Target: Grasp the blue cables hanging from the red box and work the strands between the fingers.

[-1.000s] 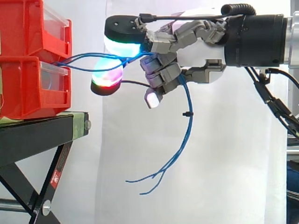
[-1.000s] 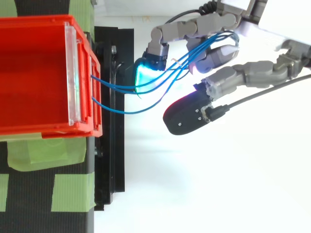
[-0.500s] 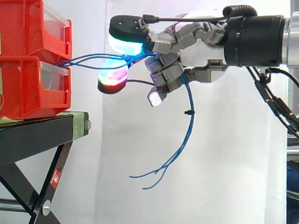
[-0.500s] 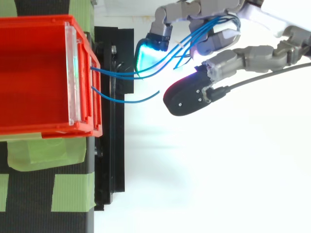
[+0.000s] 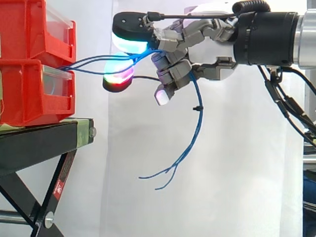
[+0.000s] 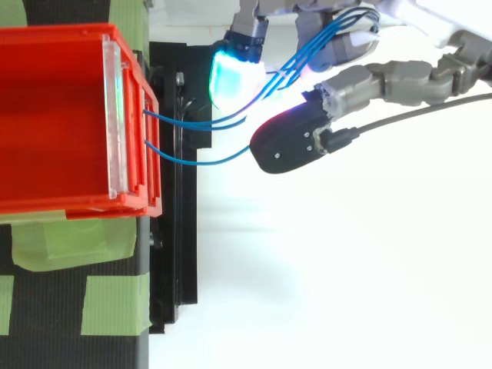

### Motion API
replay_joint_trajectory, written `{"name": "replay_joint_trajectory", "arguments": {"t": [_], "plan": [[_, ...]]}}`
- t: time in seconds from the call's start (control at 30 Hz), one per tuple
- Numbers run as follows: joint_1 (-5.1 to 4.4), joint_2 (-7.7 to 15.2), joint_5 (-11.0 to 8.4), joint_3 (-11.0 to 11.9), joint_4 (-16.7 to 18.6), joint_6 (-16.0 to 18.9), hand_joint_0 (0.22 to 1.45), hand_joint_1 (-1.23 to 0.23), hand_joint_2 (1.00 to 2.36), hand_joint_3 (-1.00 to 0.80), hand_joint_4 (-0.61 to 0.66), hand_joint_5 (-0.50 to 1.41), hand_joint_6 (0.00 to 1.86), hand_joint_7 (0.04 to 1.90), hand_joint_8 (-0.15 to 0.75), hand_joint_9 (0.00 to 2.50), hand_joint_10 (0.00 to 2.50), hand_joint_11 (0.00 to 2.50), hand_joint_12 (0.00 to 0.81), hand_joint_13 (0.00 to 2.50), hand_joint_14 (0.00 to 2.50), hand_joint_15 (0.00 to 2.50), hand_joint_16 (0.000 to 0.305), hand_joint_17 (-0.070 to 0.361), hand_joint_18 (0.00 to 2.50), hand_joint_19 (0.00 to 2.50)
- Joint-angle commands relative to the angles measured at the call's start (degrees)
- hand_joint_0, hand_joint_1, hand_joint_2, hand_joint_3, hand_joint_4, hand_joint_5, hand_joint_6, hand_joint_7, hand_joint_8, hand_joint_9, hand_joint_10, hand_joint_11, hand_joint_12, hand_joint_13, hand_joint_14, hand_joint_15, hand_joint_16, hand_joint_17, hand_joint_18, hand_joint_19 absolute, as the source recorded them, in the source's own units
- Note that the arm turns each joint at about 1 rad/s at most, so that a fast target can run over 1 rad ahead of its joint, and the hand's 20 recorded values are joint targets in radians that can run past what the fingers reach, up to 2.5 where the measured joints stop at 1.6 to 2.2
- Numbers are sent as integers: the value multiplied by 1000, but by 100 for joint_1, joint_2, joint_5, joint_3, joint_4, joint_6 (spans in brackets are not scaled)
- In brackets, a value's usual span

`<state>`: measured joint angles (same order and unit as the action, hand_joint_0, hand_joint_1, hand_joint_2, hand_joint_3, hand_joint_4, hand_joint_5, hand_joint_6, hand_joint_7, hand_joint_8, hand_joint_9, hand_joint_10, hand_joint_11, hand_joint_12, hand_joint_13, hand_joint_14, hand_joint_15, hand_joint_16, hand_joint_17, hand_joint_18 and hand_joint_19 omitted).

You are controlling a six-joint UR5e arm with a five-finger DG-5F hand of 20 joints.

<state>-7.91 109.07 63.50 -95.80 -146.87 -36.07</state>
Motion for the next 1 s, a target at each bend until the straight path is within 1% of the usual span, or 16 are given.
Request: {"name": "replay_joint_trajectory", "arguments": {"t": [0.0, 0.2, 0.27, 0.3, 0.37, 0.5, 0.63, 0.7, 0.73, 0.87, 0.93, 0.97], "plan": [[0, 1, -13, 0, 9, -41, 896, -695, 1007, -821, 290, 500, 17, 1281, 392, 648, 2500, 2385, 476, 612, 2500, 1591, 52, 116, 1019, 898], [0, 1, -22, 0, -26, -41, 922, -718, 1013, -681, 332, 462, 16, 1277, 403, 613, 2500, 2412, 483, 608, 2500, 1613, 53, 120, 1032, 938], [0, 1, -22, 0, -35, -41, 930, -722, 1013, -664, 333, 454, 16, 1271, 402, 603, 2500, 2399, 482, 605, 2500, 1617, 54, 121, 1031, 943], [0, 1, -22, 0, -44, -41, 937, -726, 1015, -611, 345, 441, 16, 1261, 407, 599, 2500, 2403, 479, 599, 2500, 1589, 54, 121, 1032, 950], [0, 1, -22, 0, -44, -23, 949, -729, 1017, -566, 339, 415, 16, 1231, 405, 588, 2500, 2397, 479, 598, 2500, 1606, 53, 119, 1030, 970], [-9, 1, -22, 0, -44, -14, 965, -729, 1017, -561, 328, 397, 16, 1219, 409, 585, 2500, 2381, 477, 597, 2500, 1602, 53, 120, 1036, 984], [-17, 1, -22, 0, -44, -6, 994, -731, 1015, -614, 328, 386, 16, 1197, 401, 572, 2500, 2340, 476, 601, 2500, 1590, 53, 118, 1045, 998], [-17, 1, -22, 0, -44, 3, 990, -720, 1015, -613, 324, 373, 16, 1194, 400, 571, 2500, 2340, 477, 603, 2500, 1590, 53, 120, 1052, 975], [-26, 1, -22, 0, -44, 12, 981, -714, 1016, -605, 318, 371, 17, 1192, 403, 572, 2500, 2379, 476, 604, 2500, 1580, 53, 119, 1047, 994], [-35, 1, -22, 0, -44, 153, 961, -705, 1016, -602, 324, 367, 17, 1193, 404, 569, 2500, 2375, 482, 607, 2500, 1578, 54, 120, 1048, 988], [-61, 1, -4, 0, -70, 434, 976, -713, 1016, -585, 313, 371, 16, 1196, 404, 568, 2500, 2363, 483, 606, 2500, 1602, 53, 120, 1047, 982], [-61, 1, -4, 0, -97, 504, 979, -714, 1017, -584, 312, 371, 16, 1201, 401, 567, 2500, 2374, 482, 605, 2500, 1599, 53, 118, 1048, 992]]}}
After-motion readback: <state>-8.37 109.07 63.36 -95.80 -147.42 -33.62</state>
